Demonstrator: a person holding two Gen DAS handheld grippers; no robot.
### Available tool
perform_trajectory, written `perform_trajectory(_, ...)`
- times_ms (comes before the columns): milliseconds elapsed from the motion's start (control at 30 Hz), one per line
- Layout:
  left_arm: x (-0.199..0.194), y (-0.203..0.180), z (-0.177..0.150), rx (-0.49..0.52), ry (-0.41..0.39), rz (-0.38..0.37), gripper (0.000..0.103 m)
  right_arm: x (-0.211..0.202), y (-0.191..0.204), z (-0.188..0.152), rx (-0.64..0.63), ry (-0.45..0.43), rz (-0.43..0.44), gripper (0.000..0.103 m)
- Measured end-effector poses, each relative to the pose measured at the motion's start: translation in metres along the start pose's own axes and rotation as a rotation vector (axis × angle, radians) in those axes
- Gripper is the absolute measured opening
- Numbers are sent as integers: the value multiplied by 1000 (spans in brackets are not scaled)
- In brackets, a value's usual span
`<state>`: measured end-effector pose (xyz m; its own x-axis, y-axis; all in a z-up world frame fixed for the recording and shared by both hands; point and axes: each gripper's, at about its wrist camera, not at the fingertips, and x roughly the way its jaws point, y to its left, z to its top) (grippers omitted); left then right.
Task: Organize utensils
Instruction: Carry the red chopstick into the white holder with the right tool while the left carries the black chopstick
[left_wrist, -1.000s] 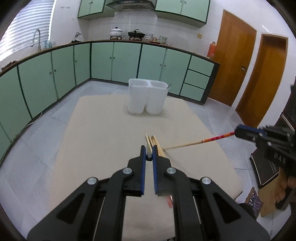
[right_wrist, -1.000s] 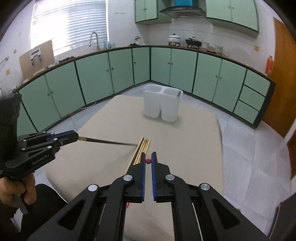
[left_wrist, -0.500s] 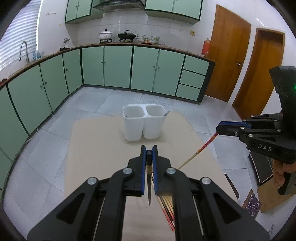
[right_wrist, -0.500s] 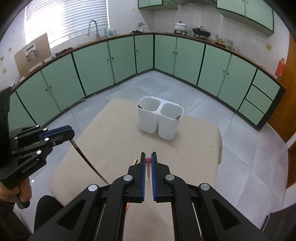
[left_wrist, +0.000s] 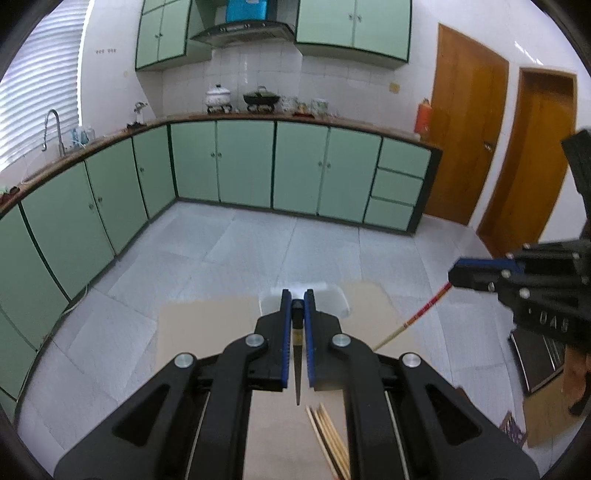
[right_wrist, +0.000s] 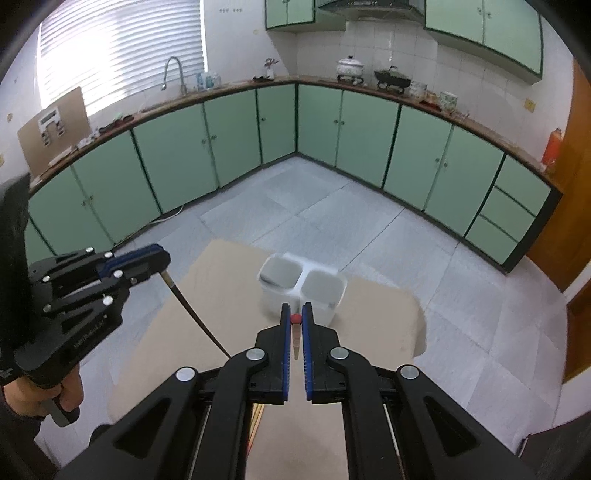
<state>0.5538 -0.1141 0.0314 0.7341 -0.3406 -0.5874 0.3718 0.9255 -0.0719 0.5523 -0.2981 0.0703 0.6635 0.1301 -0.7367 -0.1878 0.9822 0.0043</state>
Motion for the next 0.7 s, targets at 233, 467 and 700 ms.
perform_trajectory(233,21,6,63,-52,-91,45,6,8,-14,55,33,-80,-39,6)
perform_trajectory(467,73,4,72,-45,-135,86,6,71,-43,58,92,-37,-39,6)
perform_trajectory(700,133,10,34,-60,-28,74,7,127,-64,35,143,40,4,6)
